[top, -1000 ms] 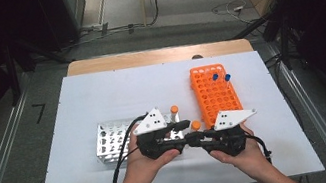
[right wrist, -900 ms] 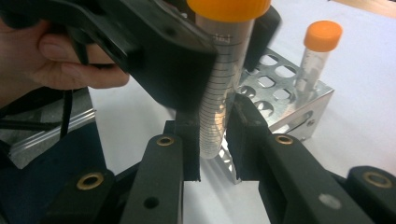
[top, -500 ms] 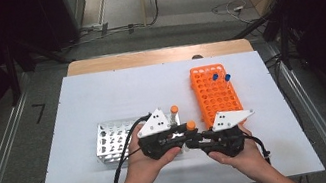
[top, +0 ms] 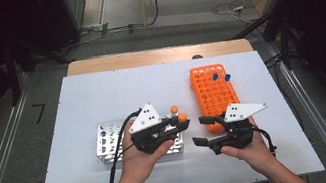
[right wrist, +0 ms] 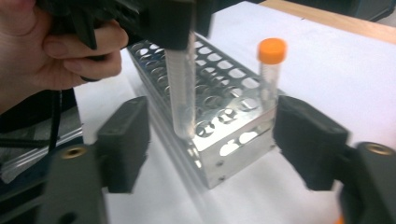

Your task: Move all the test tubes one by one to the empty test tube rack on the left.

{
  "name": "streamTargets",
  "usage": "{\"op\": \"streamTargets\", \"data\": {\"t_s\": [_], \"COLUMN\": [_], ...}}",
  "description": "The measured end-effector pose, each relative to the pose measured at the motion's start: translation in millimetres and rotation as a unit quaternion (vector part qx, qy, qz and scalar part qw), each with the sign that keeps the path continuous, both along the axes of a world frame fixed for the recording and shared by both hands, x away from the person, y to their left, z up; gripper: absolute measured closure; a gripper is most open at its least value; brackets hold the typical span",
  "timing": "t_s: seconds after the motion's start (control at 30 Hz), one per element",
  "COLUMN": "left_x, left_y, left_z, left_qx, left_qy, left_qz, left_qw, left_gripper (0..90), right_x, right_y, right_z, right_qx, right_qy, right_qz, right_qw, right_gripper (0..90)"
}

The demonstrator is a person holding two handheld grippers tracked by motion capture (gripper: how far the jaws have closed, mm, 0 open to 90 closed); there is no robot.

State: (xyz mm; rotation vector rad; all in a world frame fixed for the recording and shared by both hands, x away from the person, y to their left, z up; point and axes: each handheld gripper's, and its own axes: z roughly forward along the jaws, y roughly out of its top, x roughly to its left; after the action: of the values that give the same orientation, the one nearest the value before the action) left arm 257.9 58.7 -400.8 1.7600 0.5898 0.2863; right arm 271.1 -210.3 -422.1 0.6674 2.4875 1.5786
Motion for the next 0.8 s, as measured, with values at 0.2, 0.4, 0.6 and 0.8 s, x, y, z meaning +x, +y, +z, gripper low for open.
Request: {"op": "streamTargets", "data": {"t_s": [0.2,0.4,0.6,0.8], "left_x": [6.7,15.5,27.4,35.3], "left_y": [14.2,28.2,35.1,31.8], "left_z": [3.2,3.4,-1.5,-9.0], "left_qx": [-0.002,-0.016,-0.028,-0.033], "left_qy": [-0.012,-0.012,-0.016,-0.019], "left_qz": [0.038,0.064,0.090,0.104], "left_qw": [0.9992,0.9977,0.9954,0.9938], "left_gripper": [74.9,74.9,74.9,74.9], "right_x": [8.1,18.3,26.4,33.7], "right_y": [-11.9,-26.1,-40.6,-54.0], "right_z": [-0.3,-3.9,-6.2,-8.8], "right_qx": [0.002,0.008,0.013,0.015], "right_qy": [-0.001,0.007,0.004,0.005], "right_qz": [-0.018,-0.028,-0.049,-0.072], "right_qw": [0.9998,0.9996,0.9987,0.9973], "right_gripper": [1.0,0.0,0.0,0.0]}}
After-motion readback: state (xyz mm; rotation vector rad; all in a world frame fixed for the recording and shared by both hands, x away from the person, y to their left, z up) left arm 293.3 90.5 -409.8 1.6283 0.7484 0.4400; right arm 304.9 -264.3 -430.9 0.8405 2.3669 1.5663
